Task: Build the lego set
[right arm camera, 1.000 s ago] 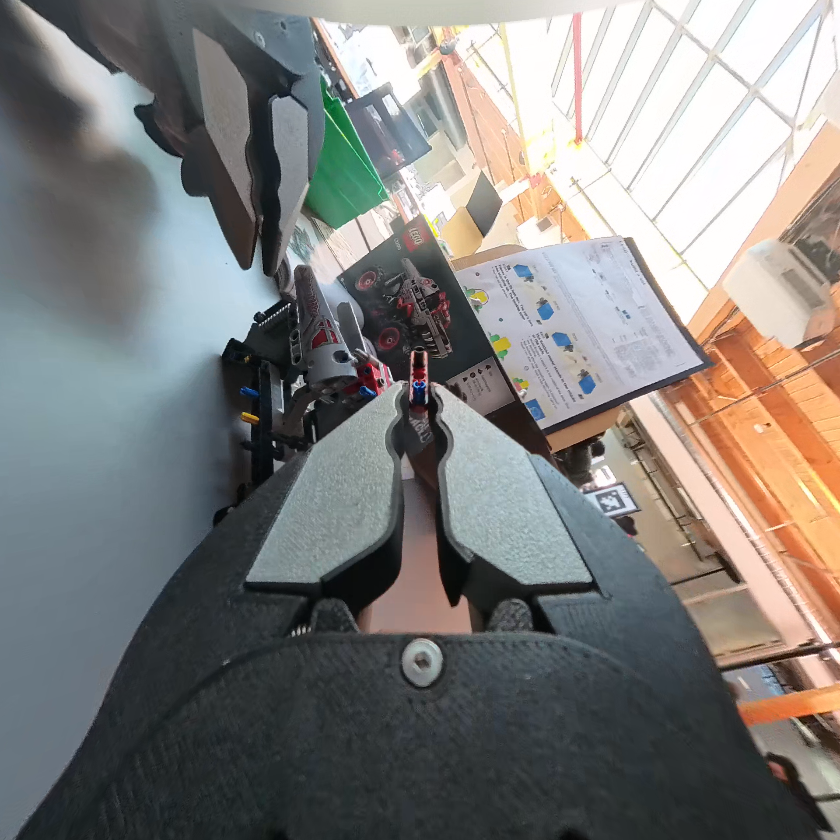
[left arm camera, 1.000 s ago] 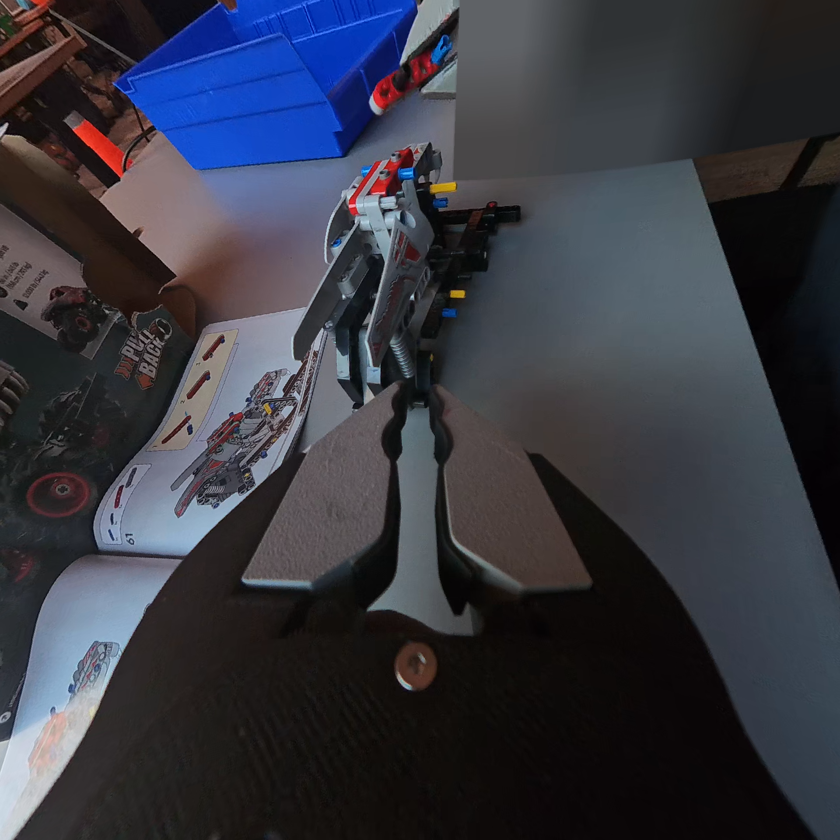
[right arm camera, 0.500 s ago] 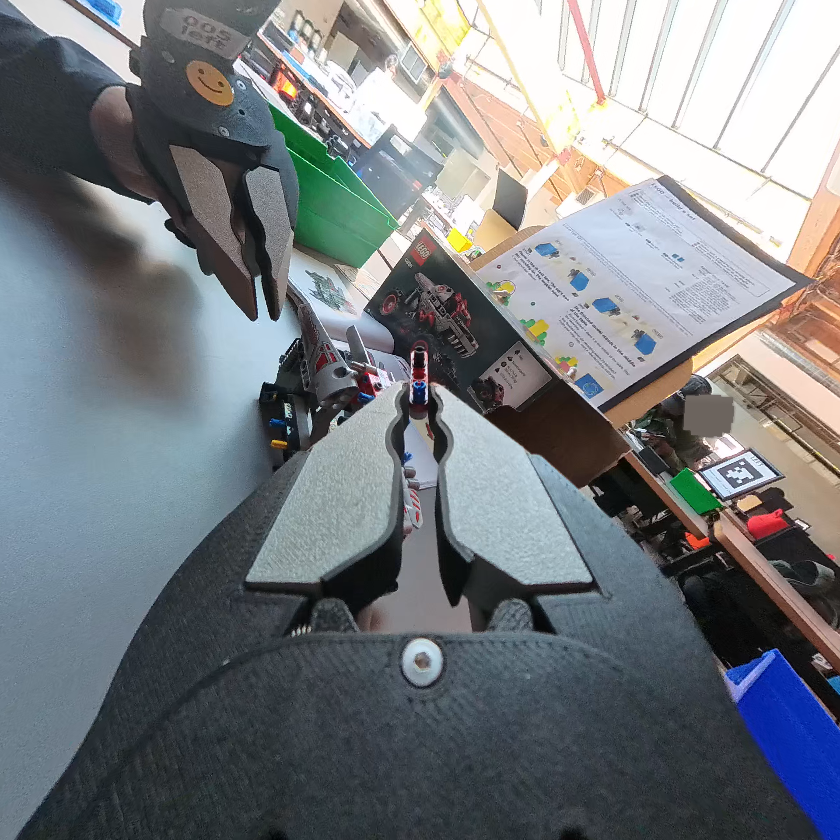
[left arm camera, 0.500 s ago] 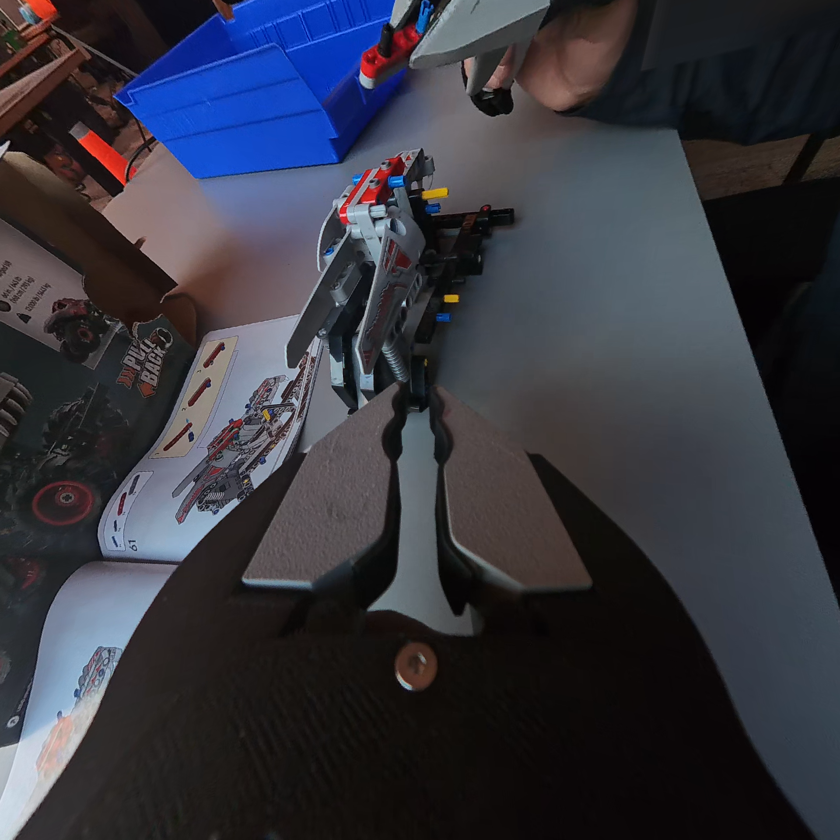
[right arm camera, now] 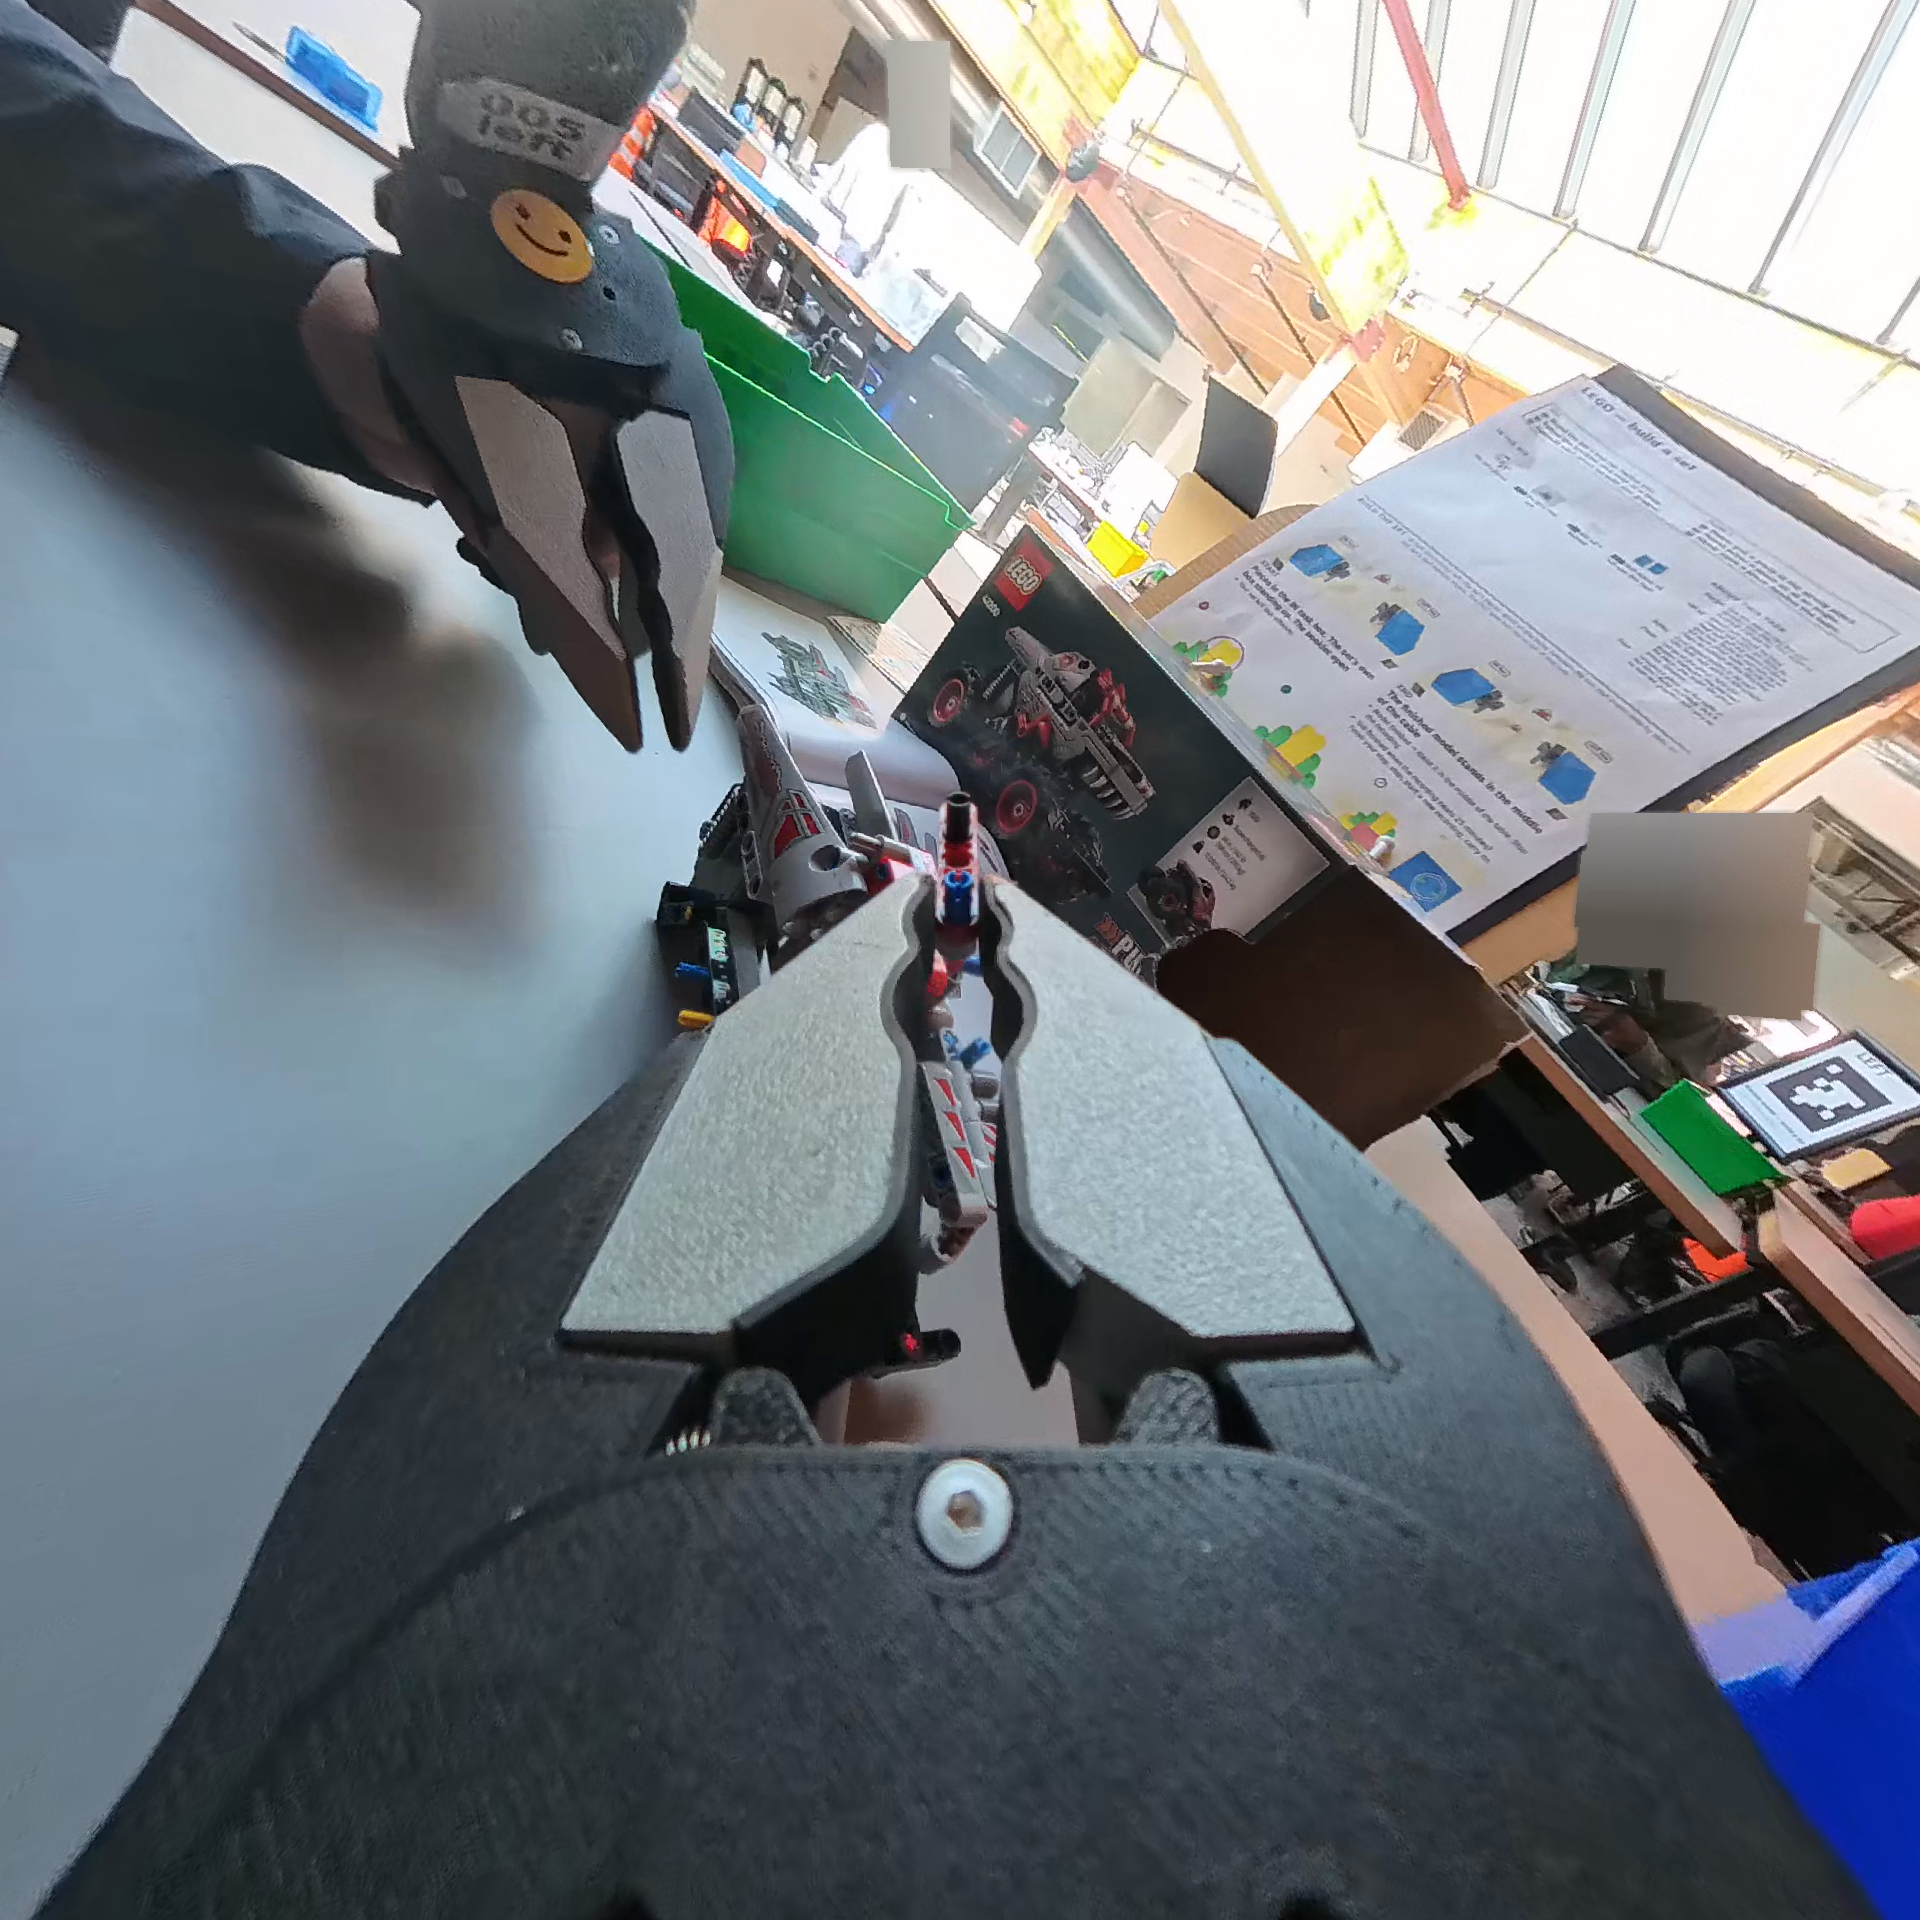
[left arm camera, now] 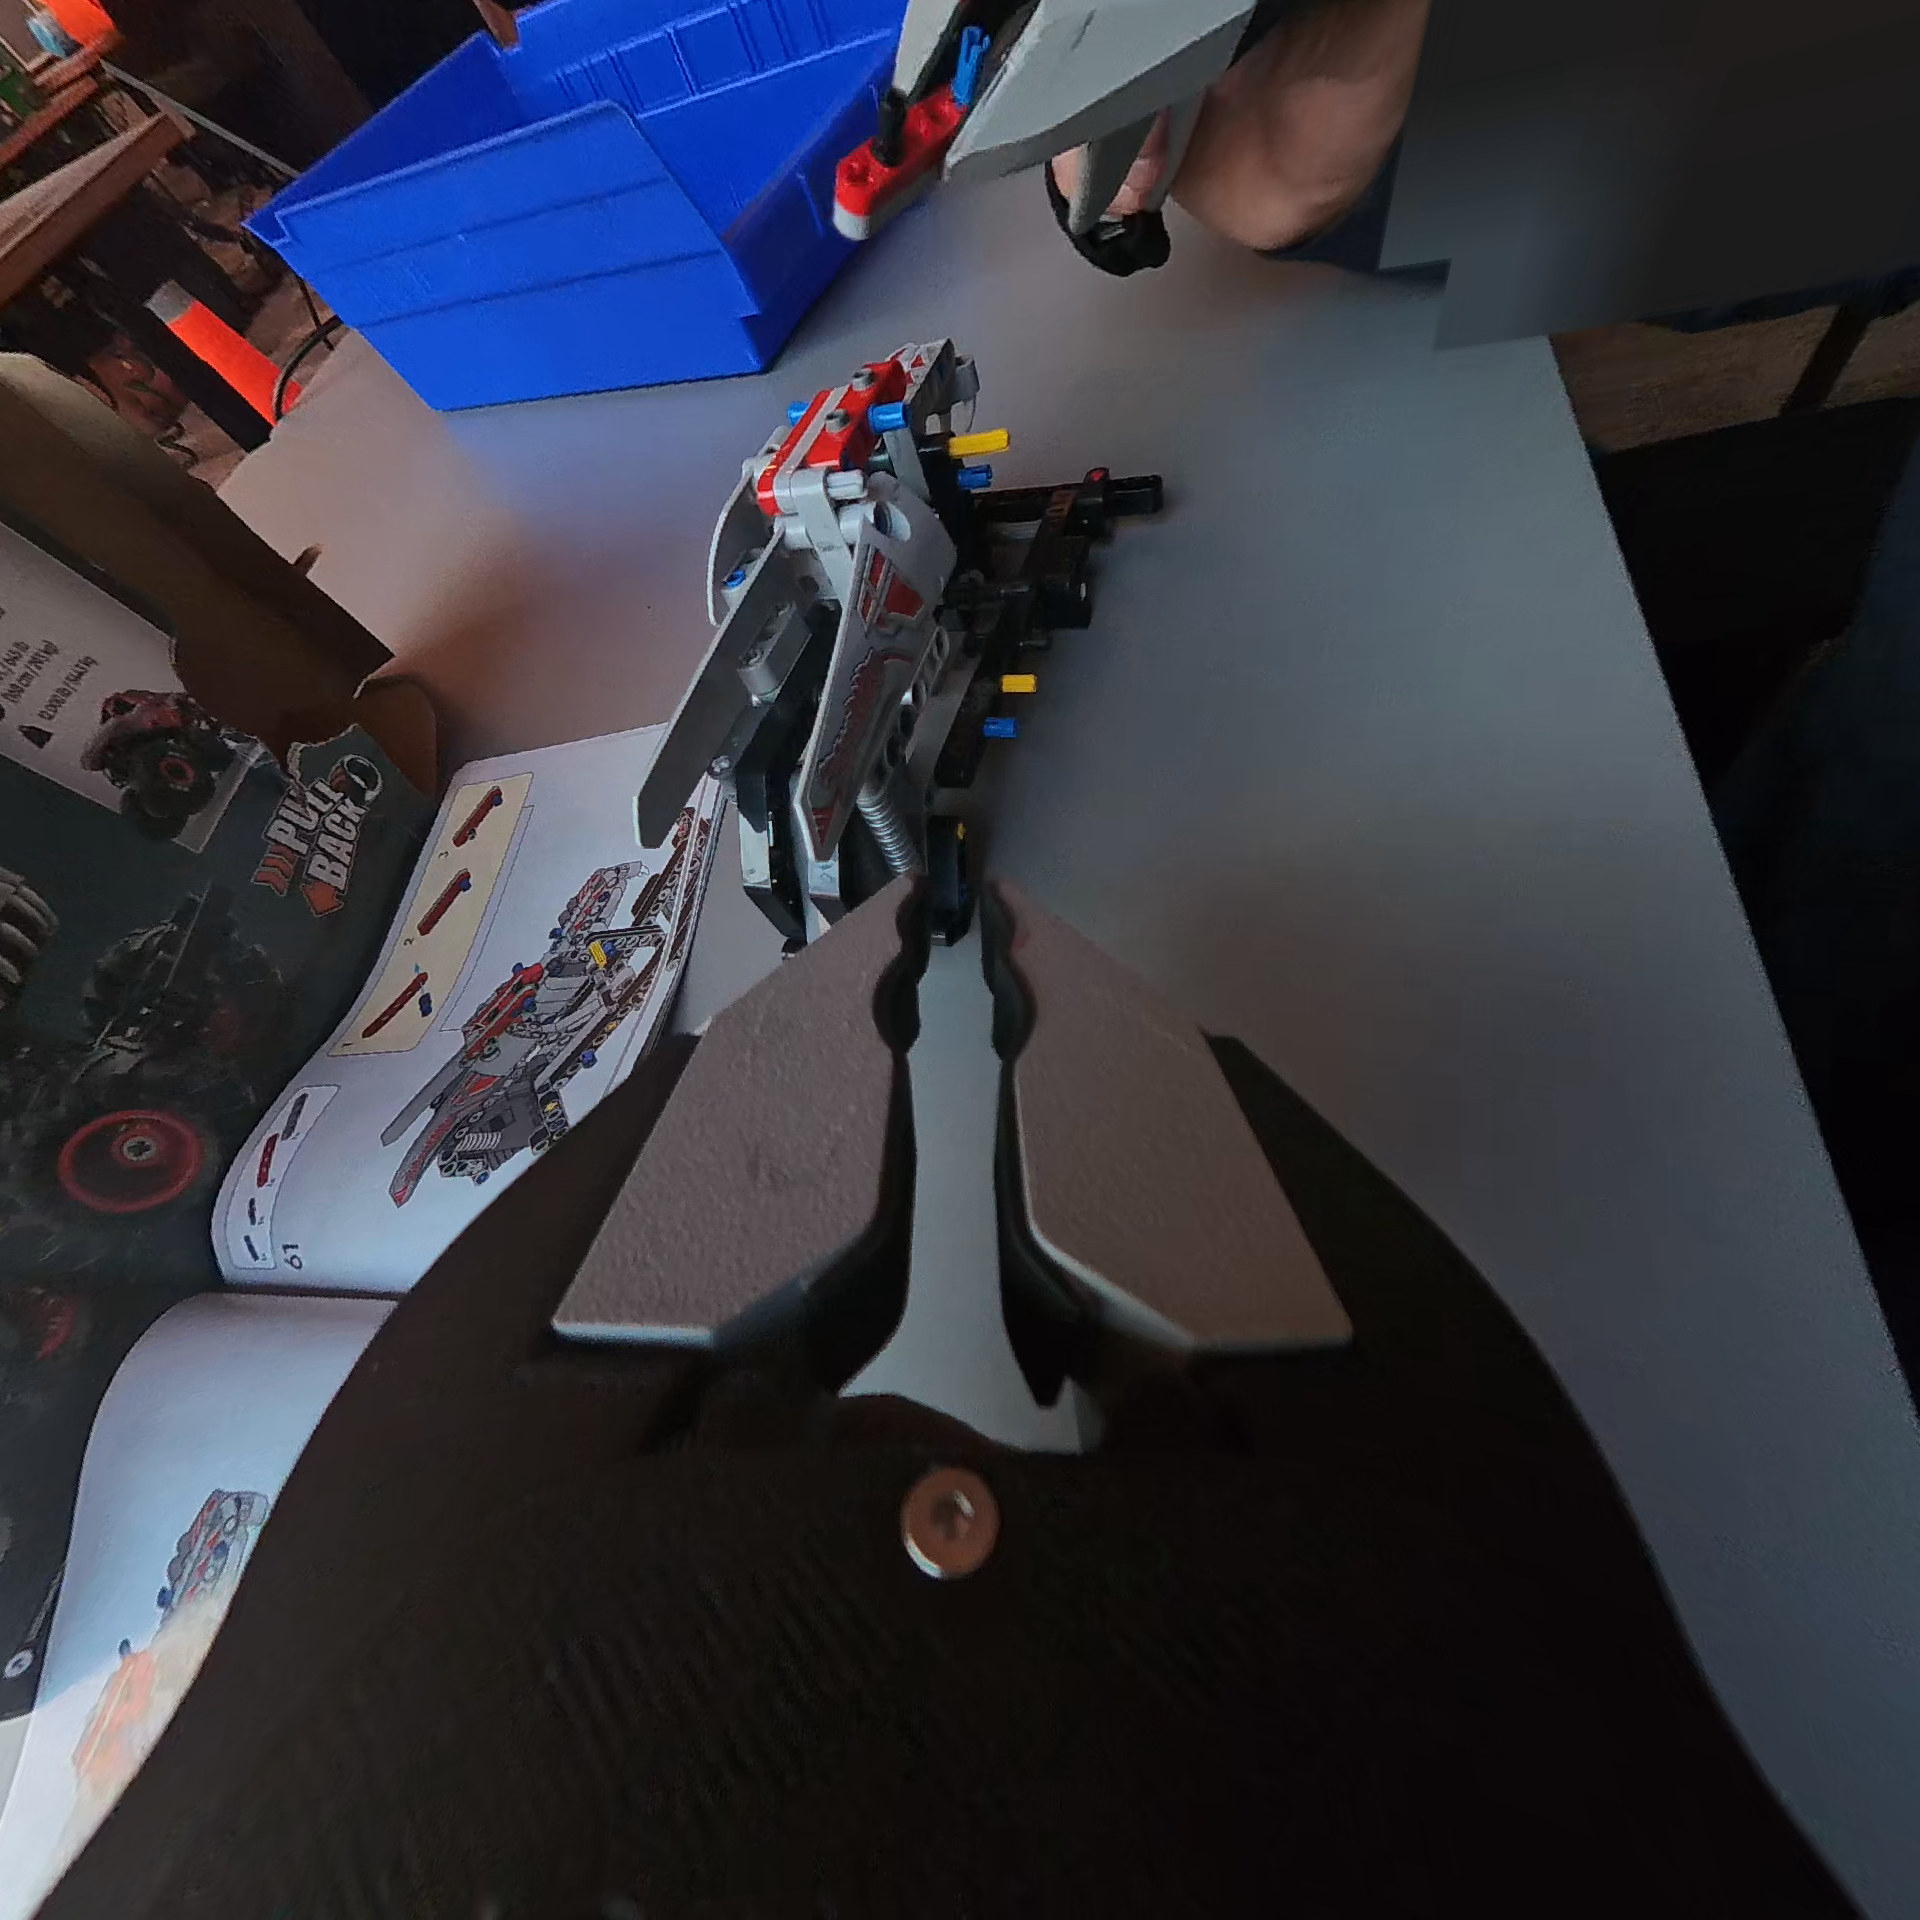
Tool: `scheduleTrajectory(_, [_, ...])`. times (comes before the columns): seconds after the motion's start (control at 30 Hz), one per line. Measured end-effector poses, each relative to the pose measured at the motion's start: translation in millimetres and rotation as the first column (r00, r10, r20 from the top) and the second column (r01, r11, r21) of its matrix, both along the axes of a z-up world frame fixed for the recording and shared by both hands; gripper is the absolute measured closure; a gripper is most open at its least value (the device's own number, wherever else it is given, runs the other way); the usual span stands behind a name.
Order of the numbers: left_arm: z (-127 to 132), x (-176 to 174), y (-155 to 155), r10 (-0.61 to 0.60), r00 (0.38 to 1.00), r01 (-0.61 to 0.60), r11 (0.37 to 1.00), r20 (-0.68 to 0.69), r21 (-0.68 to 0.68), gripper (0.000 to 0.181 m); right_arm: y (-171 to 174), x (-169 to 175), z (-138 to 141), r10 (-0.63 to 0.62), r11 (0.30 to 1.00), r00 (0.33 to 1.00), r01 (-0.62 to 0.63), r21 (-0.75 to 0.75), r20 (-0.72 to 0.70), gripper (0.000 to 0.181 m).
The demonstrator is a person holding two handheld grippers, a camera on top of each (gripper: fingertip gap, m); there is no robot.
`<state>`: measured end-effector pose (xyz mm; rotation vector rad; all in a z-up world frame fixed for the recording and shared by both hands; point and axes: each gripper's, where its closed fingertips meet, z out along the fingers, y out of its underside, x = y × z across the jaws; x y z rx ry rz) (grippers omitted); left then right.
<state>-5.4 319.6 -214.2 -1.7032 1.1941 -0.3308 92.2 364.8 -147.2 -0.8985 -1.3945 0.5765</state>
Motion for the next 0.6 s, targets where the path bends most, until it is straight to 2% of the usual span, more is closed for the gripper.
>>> scheduleTrajectory(0.4, [-0.1, 2.6, -0.5, -0.005, 1.0, 0.005, 1.0, 0.007, 0.002, 0.176, -27.3, -12.9, 2.3, 0.096, 0.995, 0.995, -0.096, 0.026, -0.002, 0.177])
scheduleTrajectory(0.6, [9.1, 5.6, -2.5, -0.012, 0.999, 0.011, 1.0, 0.04, 0.029, 0.175, -43.8, -31.4, -16.9, 0.138, 0.988, 0.986, -0.144, 0.06, 0.093, 0.177])
